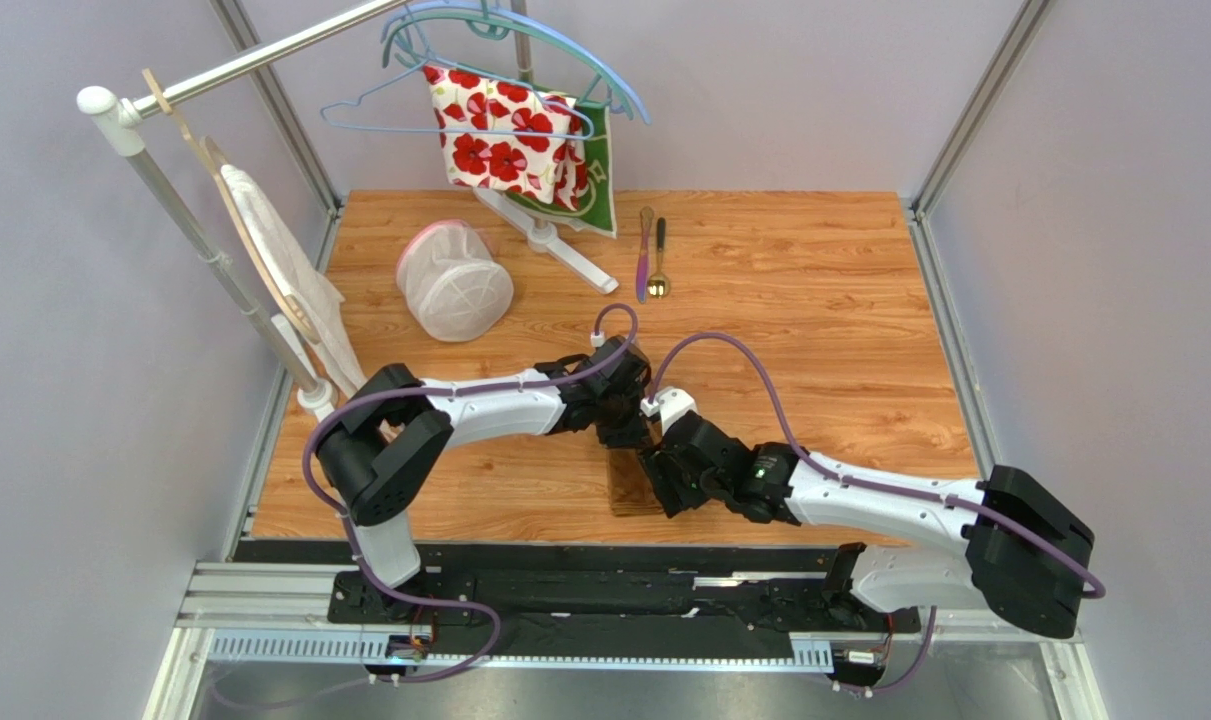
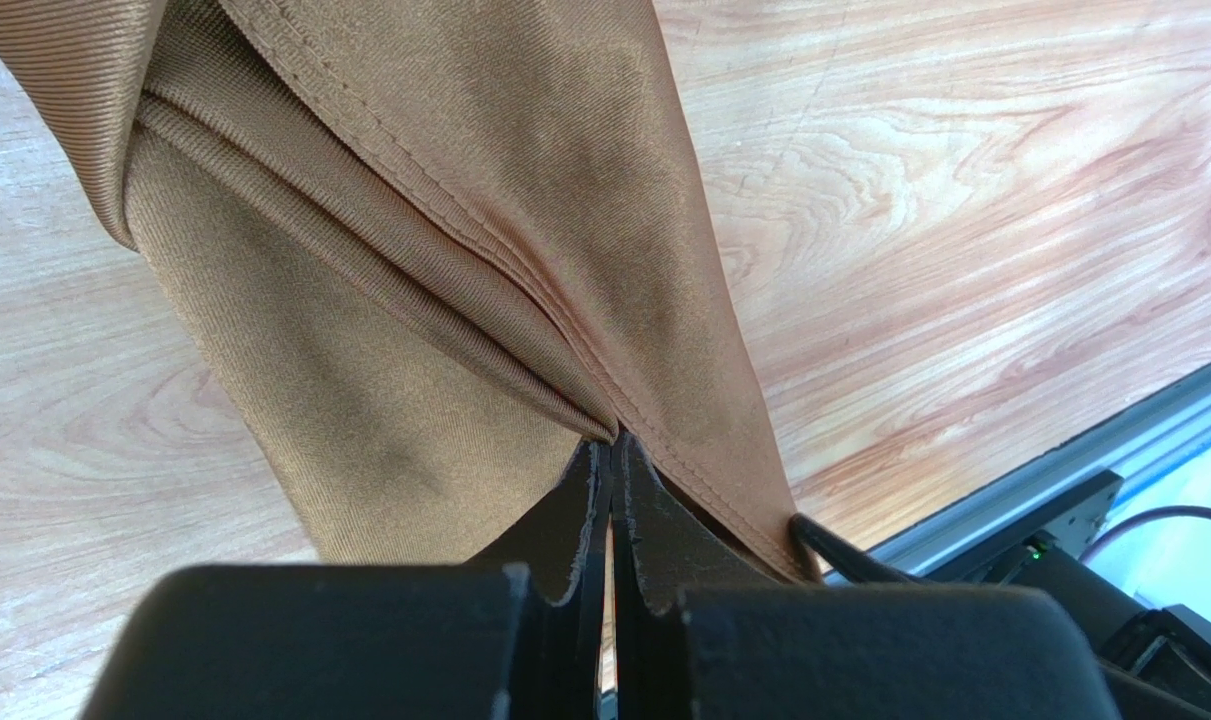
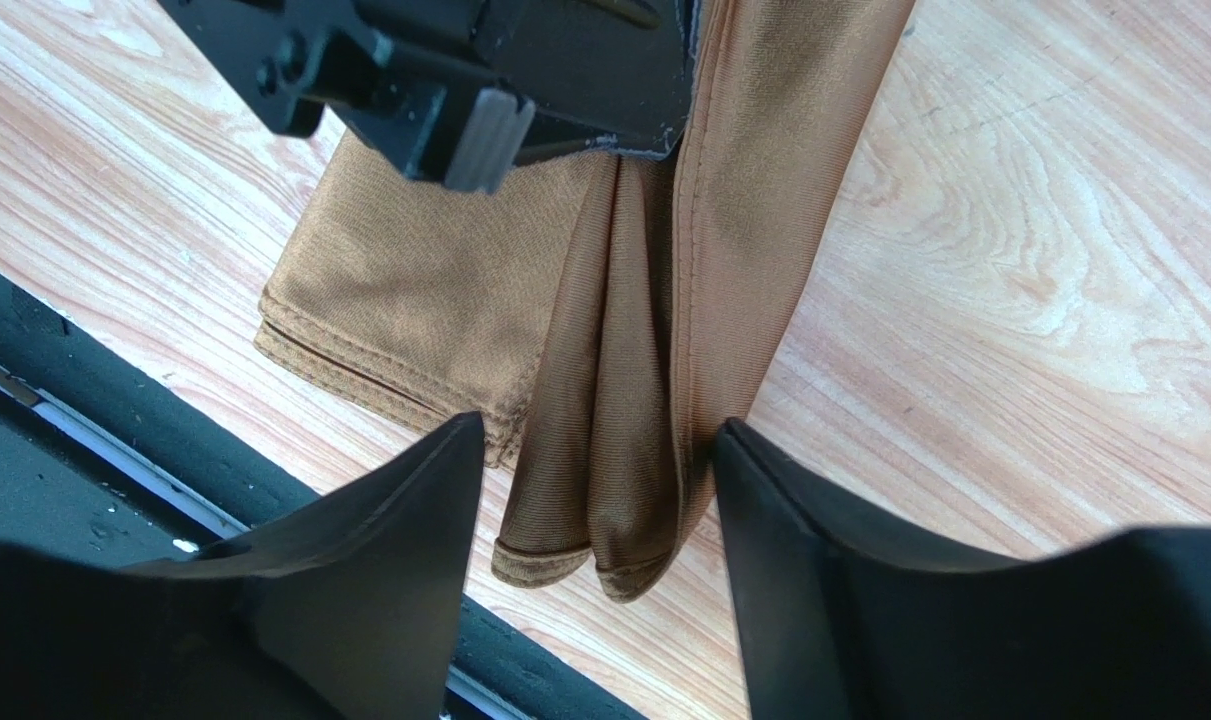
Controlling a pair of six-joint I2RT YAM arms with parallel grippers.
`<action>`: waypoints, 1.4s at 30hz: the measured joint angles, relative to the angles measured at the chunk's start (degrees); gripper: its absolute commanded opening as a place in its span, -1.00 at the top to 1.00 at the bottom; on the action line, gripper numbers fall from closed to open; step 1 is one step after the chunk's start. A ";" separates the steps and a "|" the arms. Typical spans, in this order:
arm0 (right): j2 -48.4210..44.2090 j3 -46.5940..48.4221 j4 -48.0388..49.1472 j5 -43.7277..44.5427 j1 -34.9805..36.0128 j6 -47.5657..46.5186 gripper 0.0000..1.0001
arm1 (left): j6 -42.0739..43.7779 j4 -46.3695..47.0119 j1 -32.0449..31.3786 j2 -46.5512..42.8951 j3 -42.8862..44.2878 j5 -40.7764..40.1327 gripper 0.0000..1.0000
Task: Fold the napkin into a case and place the utensils inside
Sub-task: Fold the smaller rectangle-folded napkin at the center of the board.
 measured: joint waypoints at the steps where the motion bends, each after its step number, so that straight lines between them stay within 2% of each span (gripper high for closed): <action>1: 0.00 0.00 0.00 -0.02 0.00 -0.04 -0.11 | -0.07 0.07 0.07 0.00 0.00 0.20 0.96; 9: 1.75 0.76 -0.09 0.37 0.00 -0.42 0.39 | -2.23 3.32 1.42 -0.02 -1.55 3.43 0.92; 12: 1.77 0.76 -0.22 1.03 0.00 -0.37 0.66 | -2.86 4.04 1.68 -0.11 -2.25 4.28 0.85; 13: 1.77 0.76 -0.28 1.25 0.00 -0.35 0.83 | -3.04 4.28 1.77 -0.22 -2.47 4.46 0.76; 15: 1.77 0.76 -0.35 1.66 0.00 -0.35 1.00 | -3.41 4.74 1.86 -0.66 -2.89 4.66 0.63; 16: 1.77 0.76 -0.44 1.81 0.00 -0.28 1.00 | -3.61 5.16 1.88 -1.01 -3.23 4.74 0.49; 18: 1.77 0.79 -0.55 2.10 0.00 -0.07 1.00 | -4.00 6.27 2.01 -2.10 -4.31 4.87 0.35; 21: 1.77 0.79 -0.72 2.43 0.00 0.00 1.00 | -4.13 7.30 2.34 -3.87 -5.95 5.09 0.04; 25: 1.77 0.79 -0.74 2.75 0.00 0.00 1.00 | -3.80 7.21 3.08 -7.54 -8.31 5.01 -0.04; 26: 1.77 0.79 -0.76 2.82 0.00 0.00 1.00 | -3.65 6.84 3.37 -9.09 -8.92 4.68 -0.04; 29: 1.77 0.79 -0.79 3.02 0.00 0.00 1.00 | -2.91 4.44 4.35 -14.19 -9.70 3.50 0.16; 30: 1.77 0.79 -0.83 3.02 0.00 0.00 1.00 | -2.49 3.74 4.72 -16.11 -9.90 2.71 0.39; 33: 1.77 0.87 -1.11 3.19 0.00 0.00 1.00 | -1.18 2.21 5.90 -21.64 -11.23 1.09 0.89; 37: 1.77 1.09 -1.33 3.23 0.00 0.02 1.00 | 0.35 3.54 6.93 -22.91 -14.43 2.32 0.94; 42: 1.77 1.51 -1.57 3.19 0.00 0.07 1.00 | 0.90 7.19 5.90 -16.02 -20.06 5.33 0.95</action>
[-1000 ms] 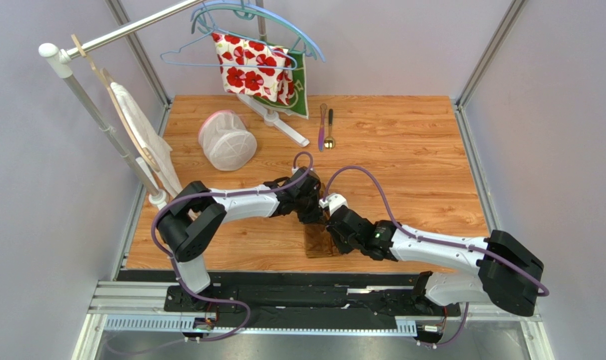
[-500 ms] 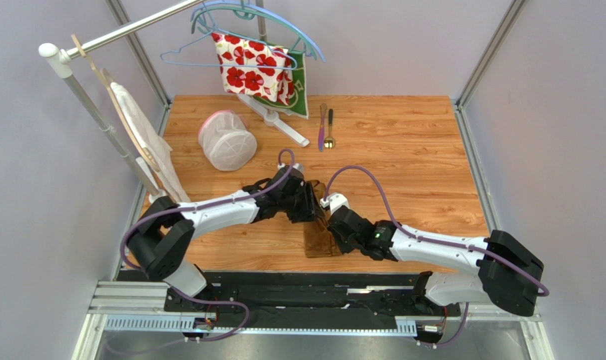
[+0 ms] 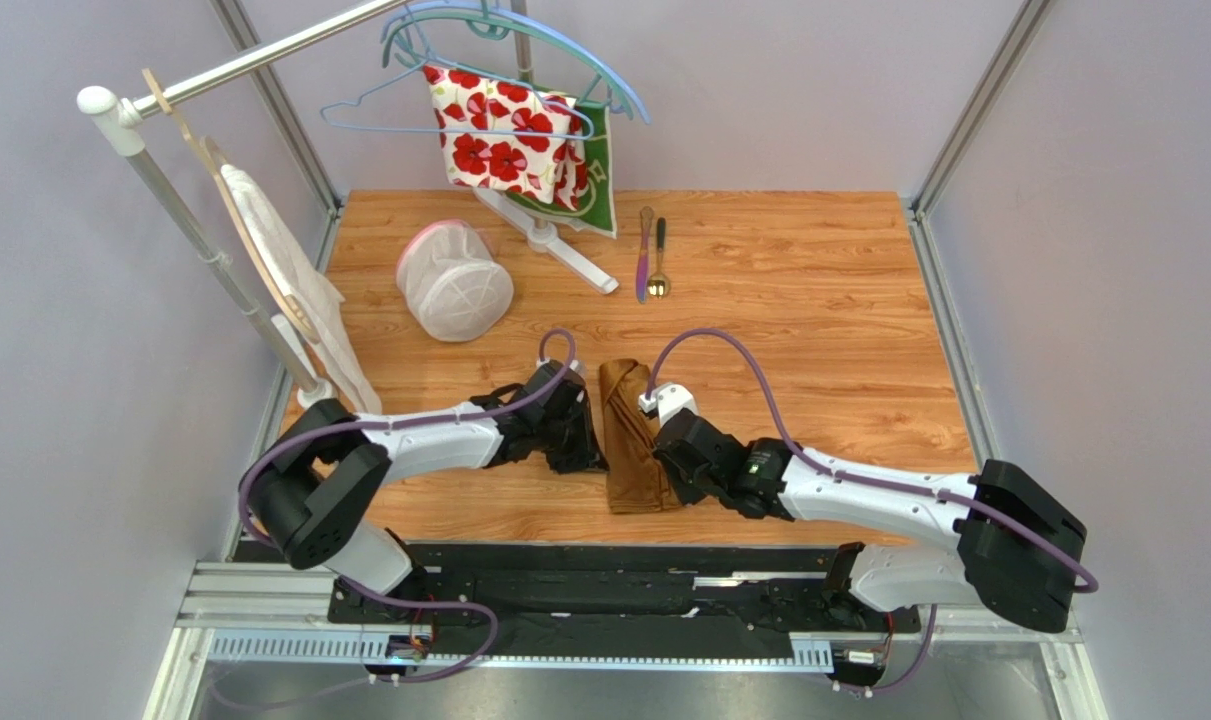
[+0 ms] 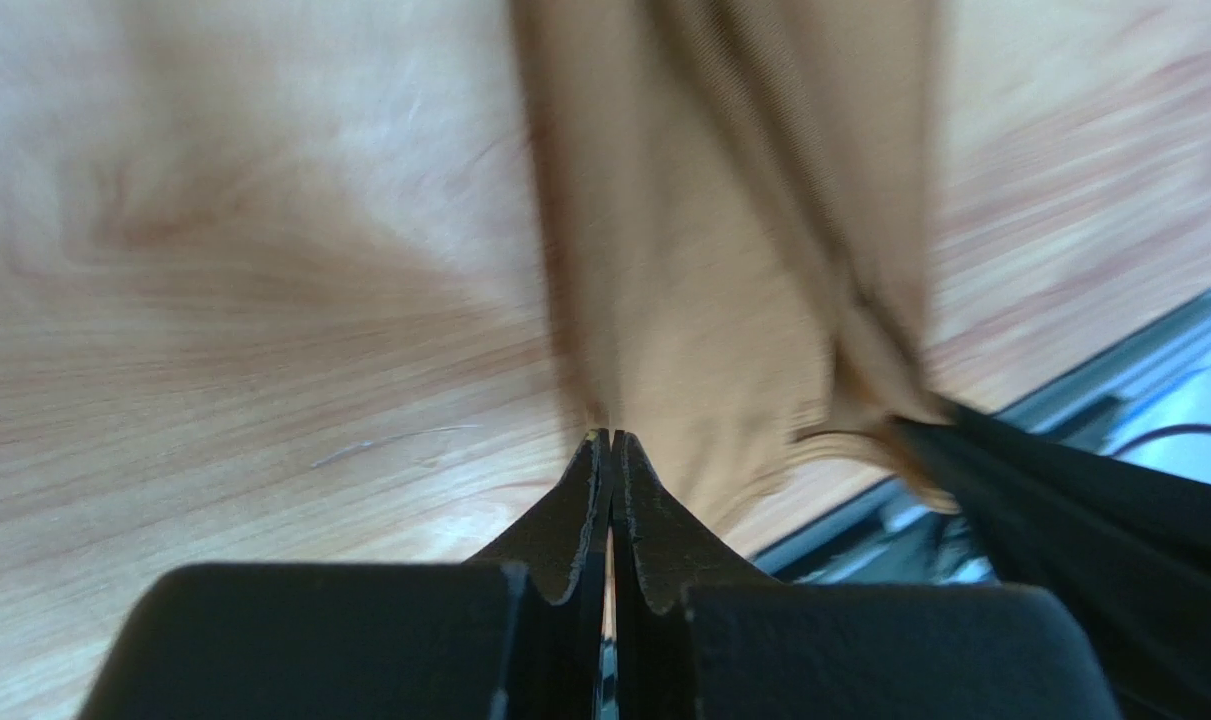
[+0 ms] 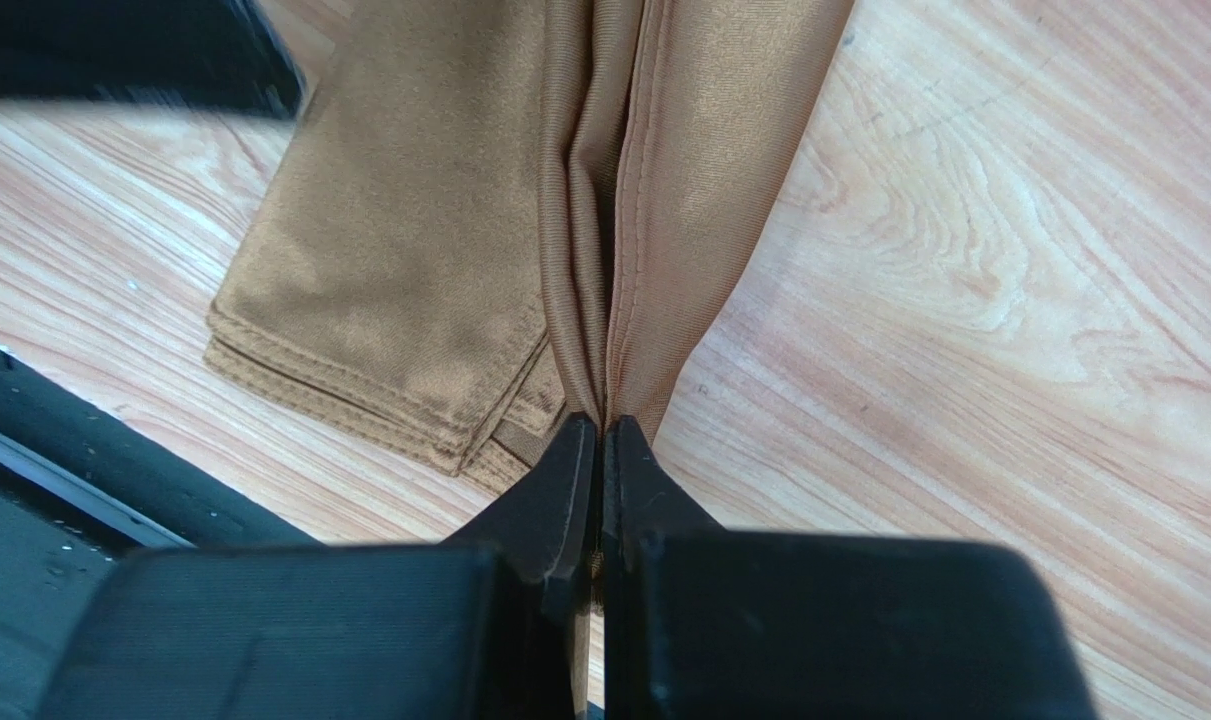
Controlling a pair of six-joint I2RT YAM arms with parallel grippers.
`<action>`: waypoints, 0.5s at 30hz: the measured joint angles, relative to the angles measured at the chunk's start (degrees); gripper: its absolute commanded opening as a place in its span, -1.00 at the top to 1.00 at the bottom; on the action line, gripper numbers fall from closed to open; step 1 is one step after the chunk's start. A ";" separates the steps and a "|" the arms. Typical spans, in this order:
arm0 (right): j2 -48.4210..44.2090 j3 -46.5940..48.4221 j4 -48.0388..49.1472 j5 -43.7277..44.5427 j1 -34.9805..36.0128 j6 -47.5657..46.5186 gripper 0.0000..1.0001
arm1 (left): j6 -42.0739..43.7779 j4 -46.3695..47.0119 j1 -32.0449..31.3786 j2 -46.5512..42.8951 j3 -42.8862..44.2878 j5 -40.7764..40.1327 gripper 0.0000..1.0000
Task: Fold the napkin into a case and place the utensils inside
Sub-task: Fold the smaller rectangle-folded napkin at the center of the board.
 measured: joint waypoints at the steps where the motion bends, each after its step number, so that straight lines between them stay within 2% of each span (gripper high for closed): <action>1: 0.04 0.28 -0.02 0.00 0.00 0.00 1.00 | 0.09 0.28 -0.44 1.20 -0.50 0.22 0.95; 15: 3.48 5.40 -1.16 -2.51 0.00 1.57 1.00 | -1.42 9.16 -4.37 6.64 -1.07 0.61 0.97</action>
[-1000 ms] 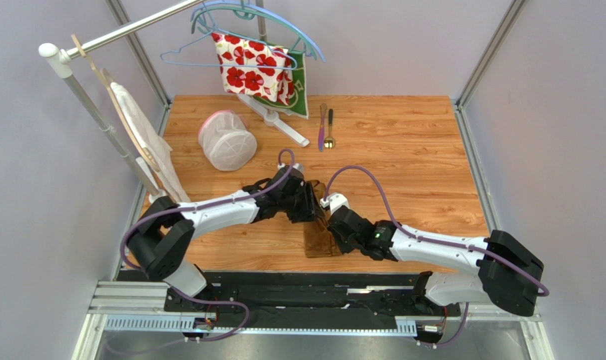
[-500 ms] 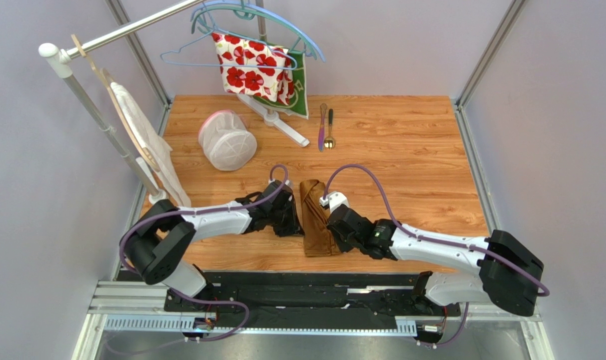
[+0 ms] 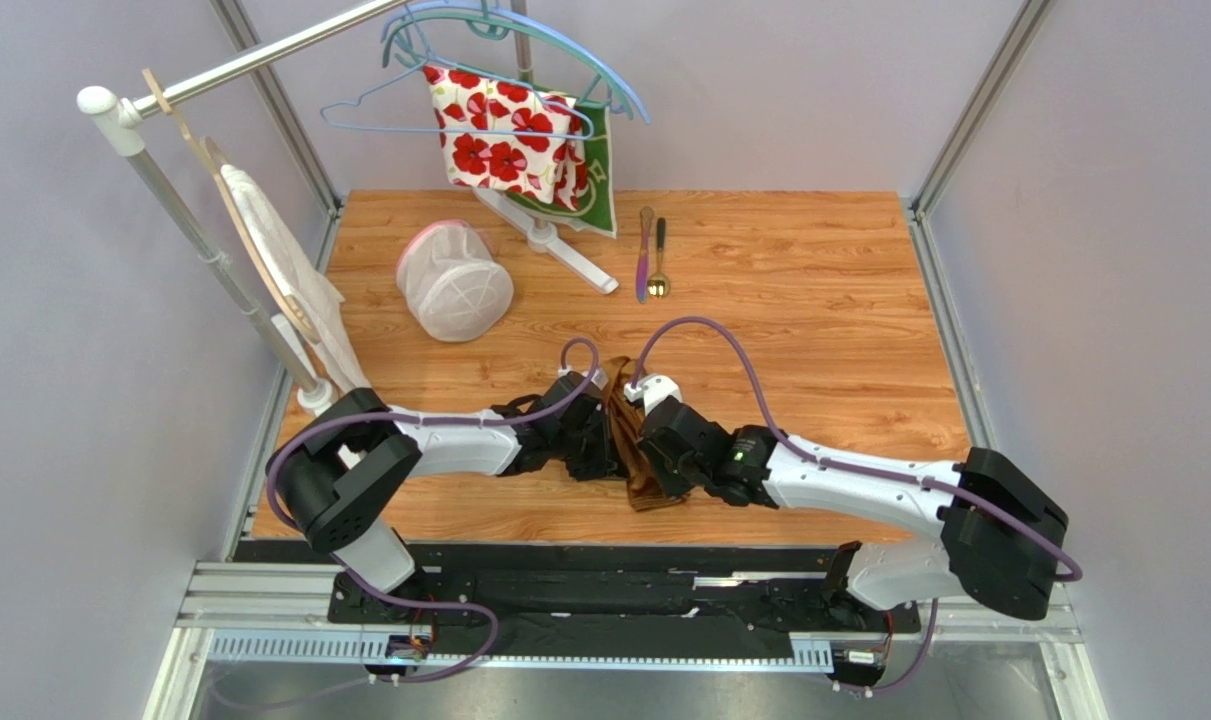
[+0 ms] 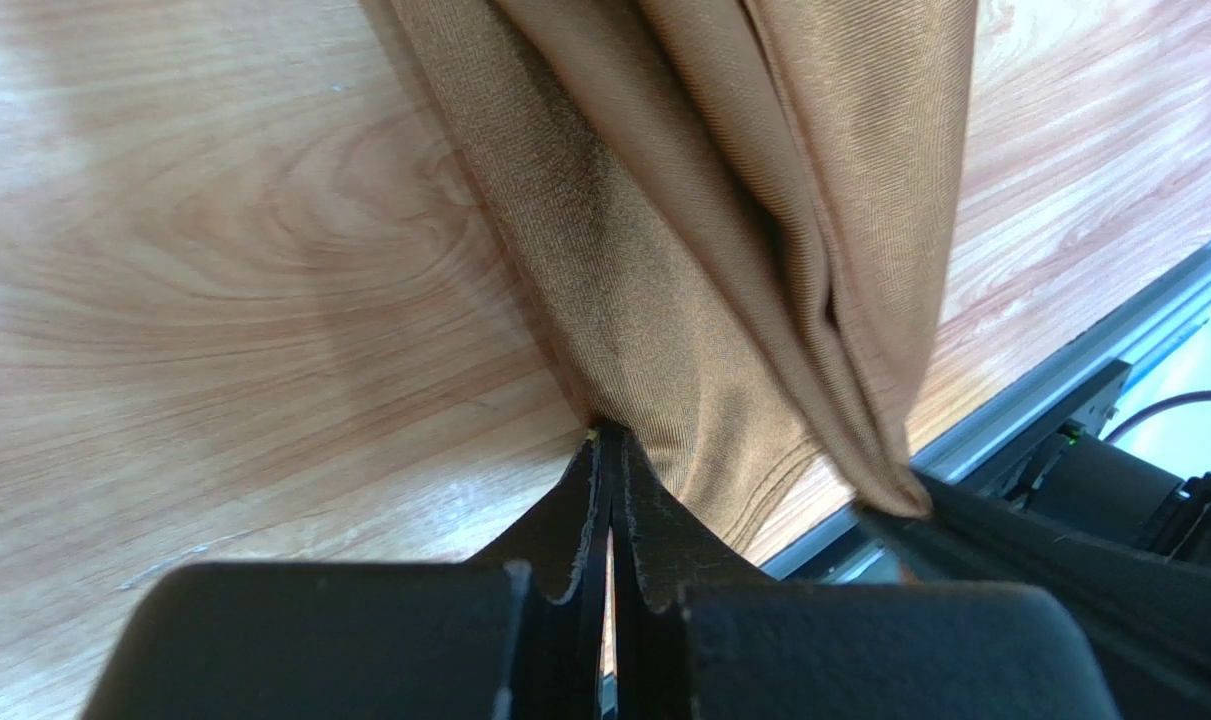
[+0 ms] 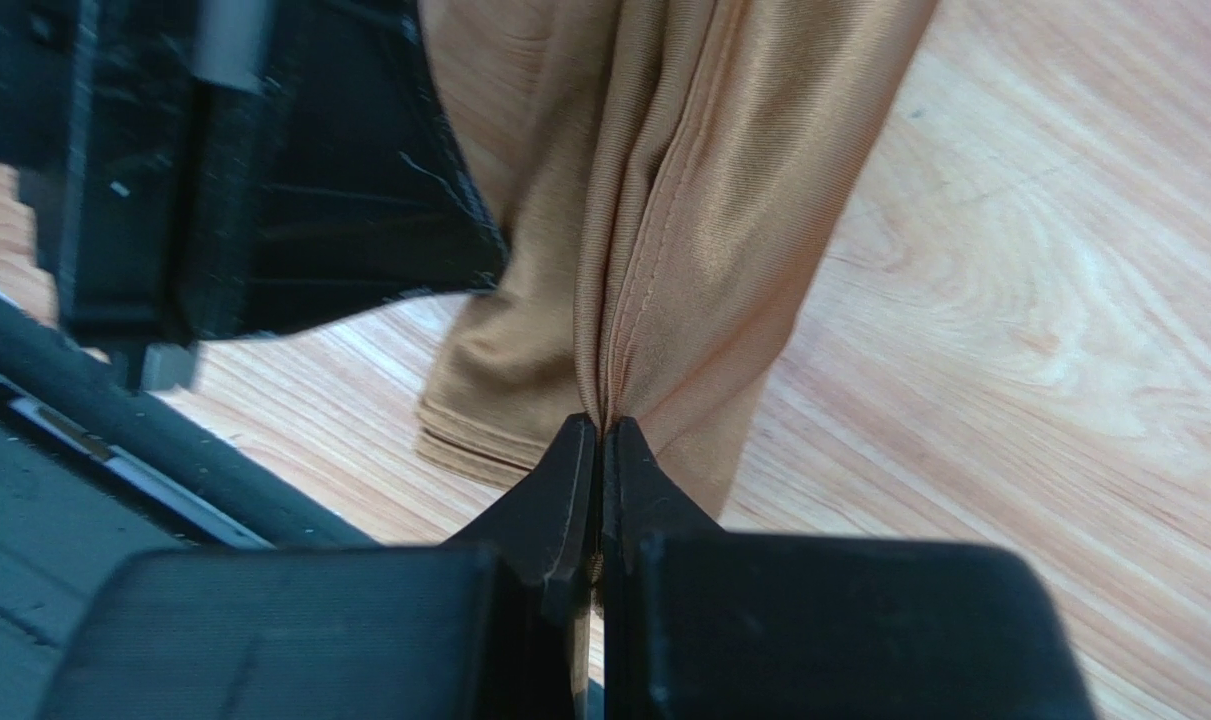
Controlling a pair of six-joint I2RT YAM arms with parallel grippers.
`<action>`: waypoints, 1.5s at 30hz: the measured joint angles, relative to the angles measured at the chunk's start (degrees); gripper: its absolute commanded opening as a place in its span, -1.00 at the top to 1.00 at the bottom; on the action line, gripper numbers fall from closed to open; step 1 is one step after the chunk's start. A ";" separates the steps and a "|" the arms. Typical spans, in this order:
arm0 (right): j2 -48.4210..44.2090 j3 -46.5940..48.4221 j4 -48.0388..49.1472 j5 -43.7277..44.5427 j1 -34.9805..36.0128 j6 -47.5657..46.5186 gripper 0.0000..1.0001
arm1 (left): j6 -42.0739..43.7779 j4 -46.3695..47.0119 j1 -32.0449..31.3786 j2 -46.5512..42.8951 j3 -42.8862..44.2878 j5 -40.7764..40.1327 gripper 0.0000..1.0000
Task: Fold the napkin into a case and place the utensils inside
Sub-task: Fold the smaller rectangle-folded napkin at the center of the board.
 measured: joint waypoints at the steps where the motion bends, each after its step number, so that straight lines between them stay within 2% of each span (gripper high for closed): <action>1: 0.59 0.48 -0.13 -0.66 0.00 0.33 1.00 | -0.20 0.31 -0.17 0.11 0.00 0.00 0.97; 11: 6.40 3.08 0.24 -5.90 0.00 4.07 1.00 | -1.31 0.57 -1.18 0.17 0.00 -0.44 0.97; 26: 9.46 2.51 4.66 -10.16 -1.70 11.54 0.97 | -2.56 2.08 -1.79 -0.07 -1.03 -0.85 0.98; 29: 9.53 0.81 7.26 -12.26 -3.21 13.46 0.87 | -2.97 2.93 -1.79 -0.17 -1.53 -0.87 0.98; 30: 9.68 0.31 8.11 -13.20 -3.80 14.03 0.75 | -3.04 3.02 -1.79 -0.20 -1.57 -0.87 0.98; 34: 10.45 -1.70 11.34 -15.80 -5.46 15.61 0.49 | -3.02 2.91 -1.84 -0.66 -1.86 -1.22 0.97; 35: 10.43 -2.45 12.68 -16.65 -5.90 16.06 0.35 | -2.91 2.56 -1.86 -1.05 -2.01 -1.64 0.96; 41: 9.68 -6.49 21.07 -23.04 -8.79 18.16 0.07 | -1.22 -3.39 -1.66 -5.51 -2.58 -3.37 0.91; 45: 9.35 -9.25 26.38 -27.41 -10.99 19.52 0.01 | 0.37 -7.02 0.98 -10.29 -2.56 -2.69 0.92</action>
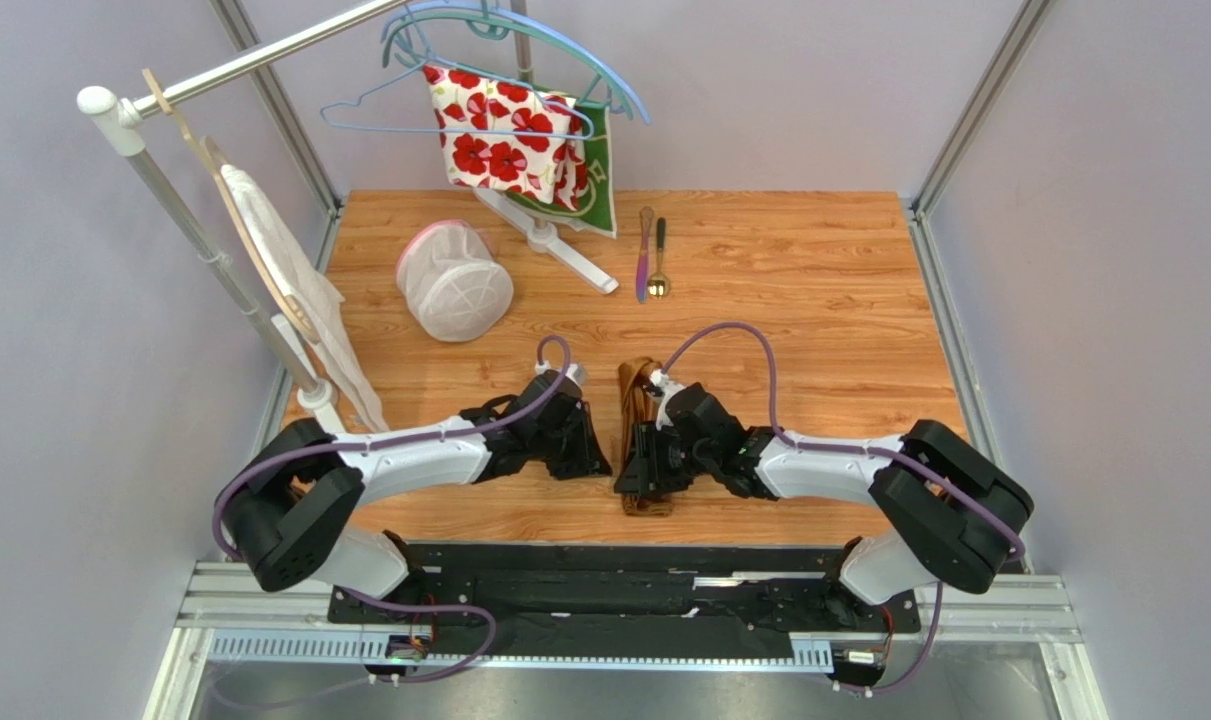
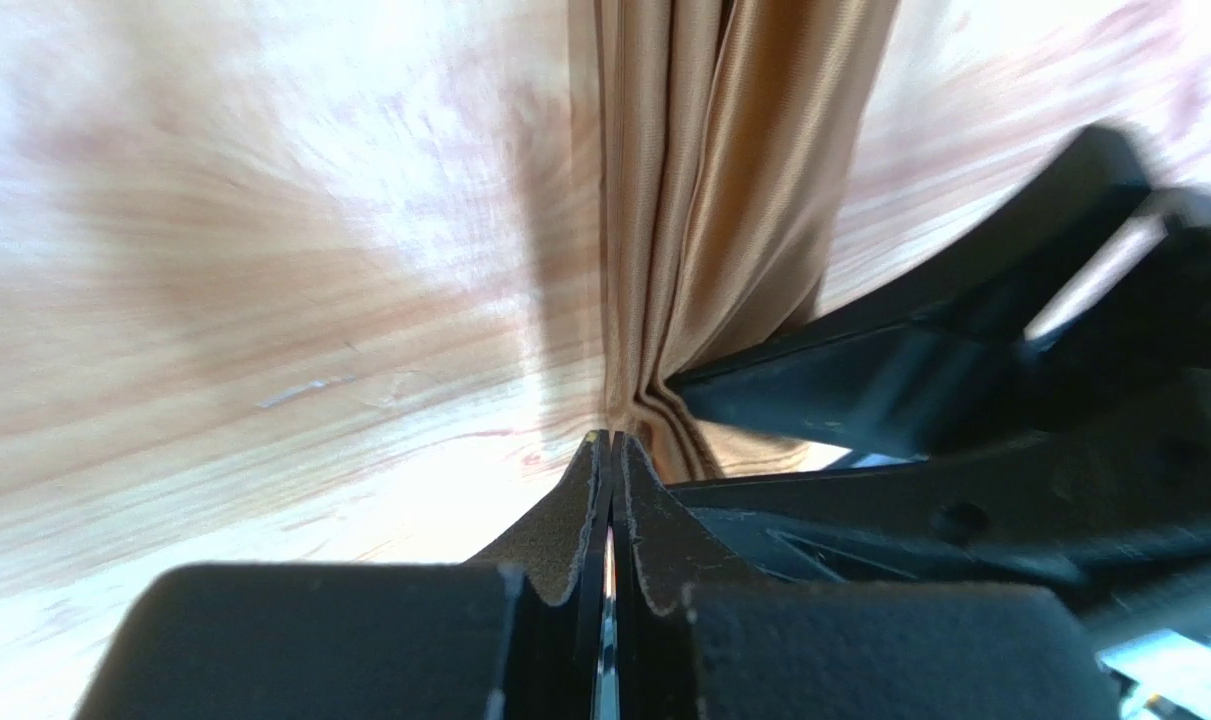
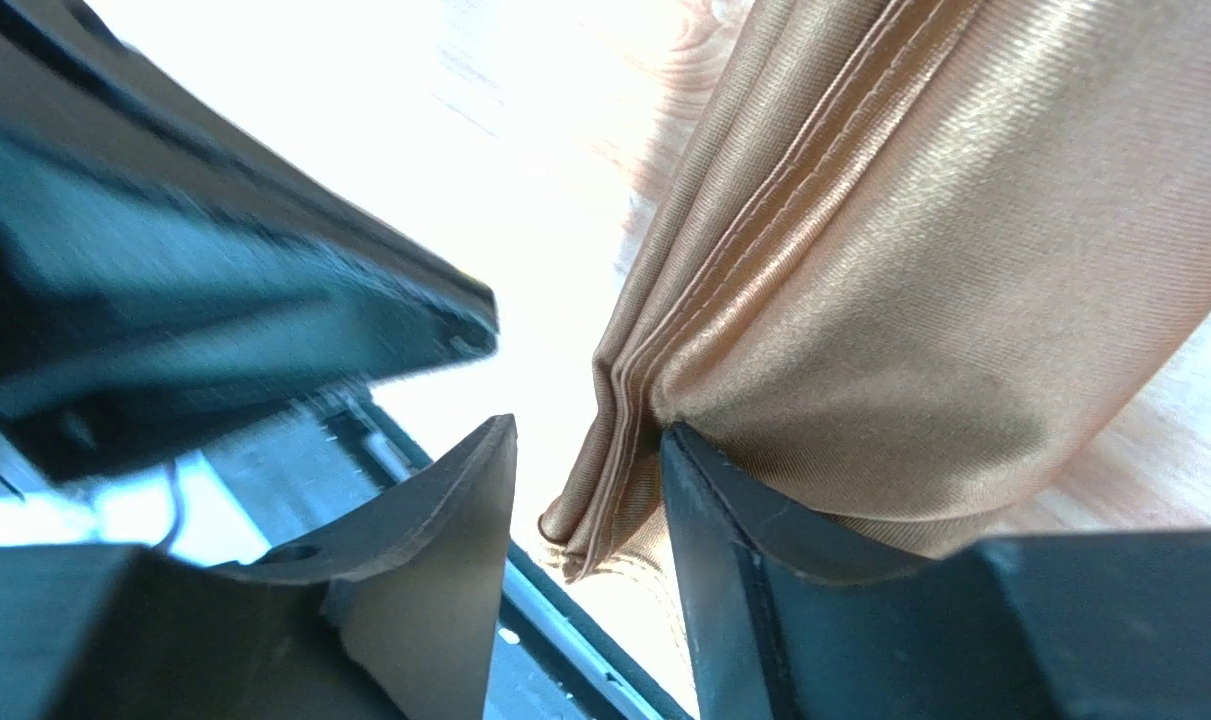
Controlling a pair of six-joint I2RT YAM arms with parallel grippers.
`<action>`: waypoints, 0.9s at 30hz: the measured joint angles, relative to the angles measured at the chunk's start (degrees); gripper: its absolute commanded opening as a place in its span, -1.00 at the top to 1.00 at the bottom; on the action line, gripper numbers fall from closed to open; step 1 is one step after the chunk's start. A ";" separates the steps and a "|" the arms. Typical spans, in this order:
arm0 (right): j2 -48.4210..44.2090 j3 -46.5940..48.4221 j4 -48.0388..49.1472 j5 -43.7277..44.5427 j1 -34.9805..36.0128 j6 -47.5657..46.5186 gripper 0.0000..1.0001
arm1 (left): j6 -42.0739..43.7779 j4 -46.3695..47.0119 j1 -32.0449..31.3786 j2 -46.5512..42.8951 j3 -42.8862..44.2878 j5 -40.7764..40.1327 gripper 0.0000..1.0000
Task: Fold the napkin into a case and place the utensils inside
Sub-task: Fold the smaller rectangle-folded napkin at the center of the board.
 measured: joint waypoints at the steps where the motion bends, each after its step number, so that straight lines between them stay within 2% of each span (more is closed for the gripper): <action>1: -0.02 -0.74 1.40 -1.31 -0.76 0.42 0.00 | 0.35 -0.42 1.20 -0.63 0.22 0.81 0.95; 4: -0.02 -2.54 4.68 -4.63 -3.02 1.20 -0.02 | 1.92 -1.44 4.28 0.33 2.91 3.54 0.98; 7: -0.02 -3.26 6.12 -6.47 -4.33 1.42 0.07 | 3.78 -1.81 5.73 4.76 9.16 6.43 0.99; 9: -0.02 -3.54 6.27 -6.84 -4.68 1.40 0.19 | 4.44 -1.09 5.68 8.22 13.55 8.41 0.99; 11: -0.02 -3.85 6.38 -6.99 -4.90 1.36 0.46 | 4.76 -0.09 5.68 10.71 16.24 9.70 0.99; 14: 0.00 -4.39 5.84 -7.13 -5.40 1.05 0.56 | 5.01 0.52 5.68 14.16 19.34 11.85 1.00; 22: -1.33 -6.49 5.66 -8.79 -7.93 1.03 0.99 | 5.01 0.13 5.68 20.35 21.57 13.94 1.00; 27: -1.79 -6.80 5.46 -9.38 -8.61 0.98 1.00 | 5.44 -0.66 5.70 20.83 21.99 13.38 1.00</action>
